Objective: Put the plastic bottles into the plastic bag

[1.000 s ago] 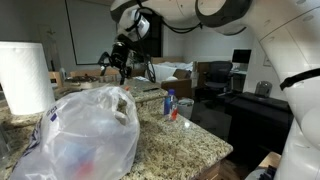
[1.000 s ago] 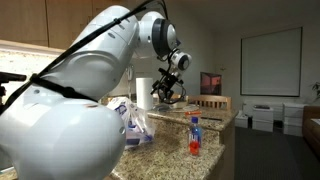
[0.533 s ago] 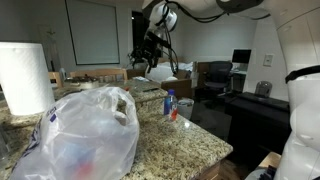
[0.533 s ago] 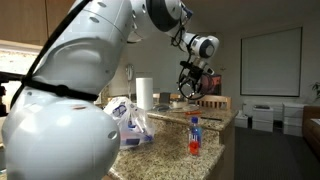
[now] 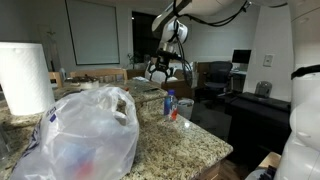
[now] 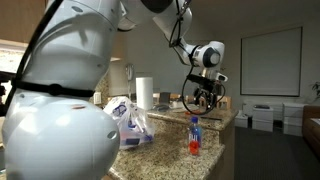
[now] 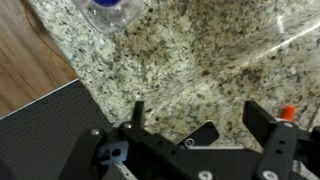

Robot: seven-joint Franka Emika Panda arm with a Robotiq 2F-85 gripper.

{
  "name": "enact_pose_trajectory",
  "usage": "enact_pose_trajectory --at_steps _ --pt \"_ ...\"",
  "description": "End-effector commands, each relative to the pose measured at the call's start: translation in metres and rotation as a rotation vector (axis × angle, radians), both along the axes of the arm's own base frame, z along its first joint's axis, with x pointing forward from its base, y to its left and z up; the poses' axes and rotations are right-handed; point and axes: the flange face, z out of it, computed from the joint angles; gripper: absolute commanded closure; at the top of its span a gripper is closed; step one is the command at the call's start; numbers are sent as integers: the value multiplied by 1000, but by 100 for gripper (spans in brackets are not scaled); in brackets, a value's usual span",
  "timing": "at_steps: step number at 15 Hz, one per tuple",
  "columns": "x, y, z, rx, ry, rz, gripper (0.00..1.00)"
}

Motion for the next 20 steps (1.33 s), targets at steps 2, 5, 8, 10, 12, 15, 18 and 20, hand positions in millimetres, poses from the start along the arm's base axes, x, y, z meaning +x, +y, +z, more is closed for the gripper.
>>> enact_pose_trajectory --at_steps 2,5,8,10,12,15,18,20 --pt "-63 -9 6 -158 -15 -176 0" --pt "-94 -9 14 -296 7 -265 0" --pt "-118 7 16 -373 52 -256 0" --pt "-127 23 15 -369 67 -221 0" --pt "-133 39 12 -350 75 -181 0" --pt "-132 50 -1 -343 104 -158 0" --pt "-128 56 -14 -345 121 -143 0" --pt "-123 57 -21 -347 122 -137 0"
